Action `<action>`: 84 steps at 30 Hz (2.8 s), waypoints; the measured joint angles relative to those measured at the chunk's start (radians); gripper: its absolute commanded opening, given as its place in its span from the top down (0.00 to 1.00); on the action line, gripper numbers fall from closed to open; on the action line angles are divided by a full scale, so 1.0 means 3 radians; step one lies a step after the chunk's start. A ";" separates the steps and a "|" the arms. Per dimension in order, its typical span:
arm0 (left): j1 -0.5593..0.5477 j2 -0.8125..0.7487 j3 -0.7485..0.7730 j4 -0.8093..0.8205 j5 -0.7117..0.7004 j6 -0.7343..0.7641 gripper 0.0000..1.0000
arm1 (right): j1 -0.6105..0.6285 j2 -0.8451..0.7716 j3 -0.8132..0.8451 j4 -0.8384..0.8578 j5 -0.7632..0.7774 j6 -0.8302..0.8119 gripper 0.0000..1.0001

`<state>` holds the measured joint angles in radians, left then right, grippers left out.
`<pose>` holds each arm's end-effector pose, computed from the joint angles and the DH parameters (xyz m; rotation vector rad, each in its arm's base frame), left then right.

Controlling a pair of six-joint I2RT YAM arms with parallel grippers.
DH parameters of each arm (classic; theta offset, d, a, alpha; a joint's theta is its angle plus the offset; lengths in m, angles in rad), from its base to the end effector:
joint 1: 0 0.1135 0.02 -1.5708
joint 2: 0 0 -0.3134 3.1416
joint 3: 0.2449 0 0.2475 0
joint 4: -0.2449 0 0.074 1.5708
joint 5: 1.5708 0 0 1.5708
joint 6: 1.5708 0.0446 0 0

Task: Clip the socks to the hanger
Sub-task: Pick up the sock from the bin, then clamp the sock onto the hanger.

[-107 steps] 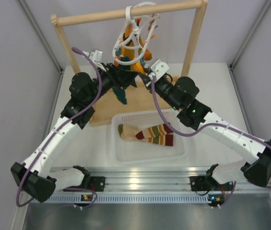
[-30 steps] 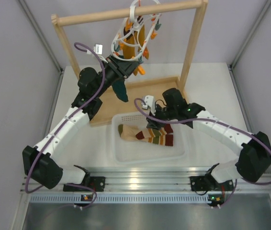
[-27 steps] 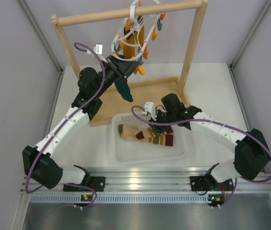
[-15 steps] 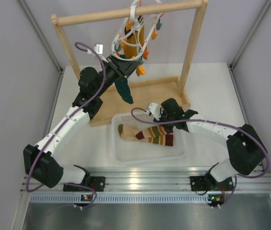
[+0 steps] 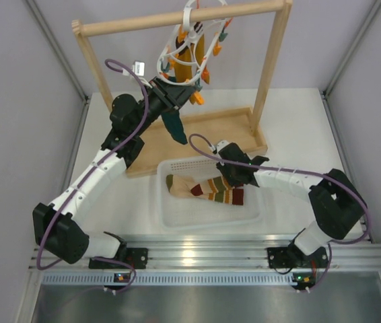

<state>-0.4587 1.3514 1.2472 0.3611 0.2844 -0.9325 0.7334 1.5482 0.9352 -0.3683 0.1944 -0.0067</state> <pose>0.2723 -0.1484 0.4838 -0.0777 1.4556 -1.3484 0.2356 0.2006 0.2399 -0.8431 2.3801 0.0423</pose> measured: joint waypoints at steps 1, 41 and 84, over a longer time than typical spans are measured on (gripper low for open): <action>0.0000 0.0000 0.0000 0.0001 0.0000 0.0000 1.00 | 0.0011 0.0029 0.0001 -0.0009 0.0048 0.0093 0.70; 0.0025 -0.0004 -0.0019 0.0024 0.0066 0.0053 1.00 | -0.0020 -0.1555 -0.0342 0.0575 -0.0315 -0.0904 1.00; 0.0113 0.0056 -0.0019 0.0515 0.0834 -0.0011 1.00 | -0.0010 -0.1325 -0.0231 0.2819 -0.2154 -0.4803 1.00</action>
<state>-0.4248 1.3682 1.2415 0.5156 0.5346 -0.9360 0.7303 1.1507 0.8658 0.4774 -0.4519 -1.4475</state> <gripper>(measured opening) 0.286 0.021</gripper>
